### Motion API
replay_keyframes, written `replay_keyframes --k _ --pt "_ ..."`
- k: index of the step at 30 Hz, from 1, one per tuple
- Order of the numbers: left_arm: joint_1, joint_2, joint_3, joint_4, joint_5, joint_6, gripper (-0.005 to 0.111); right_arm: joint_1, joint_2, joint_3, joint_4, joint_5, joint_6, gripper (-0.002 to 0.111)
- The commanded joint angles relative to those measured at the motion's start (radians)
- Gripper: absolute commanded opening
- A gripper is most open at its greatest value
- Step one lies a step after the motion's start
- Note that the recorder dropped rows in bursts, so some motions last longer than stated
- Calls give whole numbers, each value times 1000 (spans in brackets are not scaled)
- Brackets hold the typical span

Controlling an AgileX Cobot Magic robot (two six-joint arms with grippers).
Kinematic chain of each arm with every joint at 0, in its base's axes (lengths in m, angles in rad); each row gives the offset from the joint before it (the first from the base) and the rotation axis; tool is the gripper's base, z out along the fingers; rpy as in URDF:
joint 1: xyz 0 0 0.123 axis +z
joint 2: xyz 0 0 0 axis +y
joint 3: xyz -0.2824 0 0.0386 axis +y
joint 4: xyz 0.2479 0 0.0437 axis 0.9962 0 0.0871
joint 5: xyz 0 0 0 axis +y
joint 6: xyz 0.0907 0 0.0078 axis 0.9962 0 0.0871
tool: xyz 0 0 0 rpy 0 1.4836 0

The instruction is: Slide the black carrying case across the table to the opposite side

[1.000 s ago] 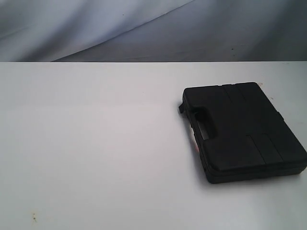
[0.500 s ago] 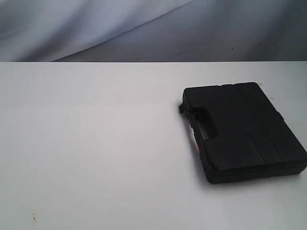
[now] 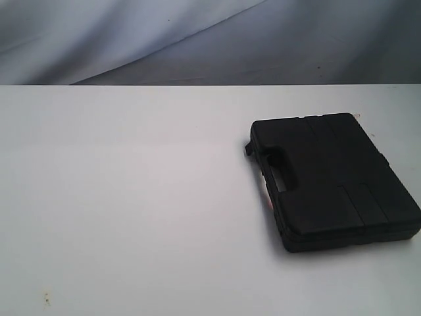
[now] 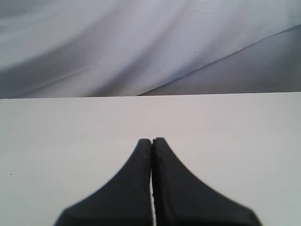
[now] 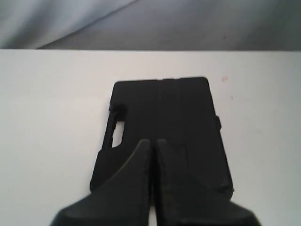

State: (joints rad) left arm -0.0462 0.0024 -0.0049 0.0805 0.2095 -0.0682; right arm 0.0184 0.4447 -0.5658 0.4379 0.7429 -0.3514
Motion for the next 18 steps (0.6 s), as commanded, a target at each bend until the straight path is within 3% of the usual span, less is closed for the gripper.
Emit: replay_keyframes --k 1,9,18 --pt "1 -2 5 3 -11 -5 0 -7 159 -7 68 -6 20 0" --pt "1 -2 5 3 -11 -5 0 -7 424 -42 75 -6 13 0" --pt "1 -2 5 3 -11 -5 0 -5 585 -249 91 57 12 0"
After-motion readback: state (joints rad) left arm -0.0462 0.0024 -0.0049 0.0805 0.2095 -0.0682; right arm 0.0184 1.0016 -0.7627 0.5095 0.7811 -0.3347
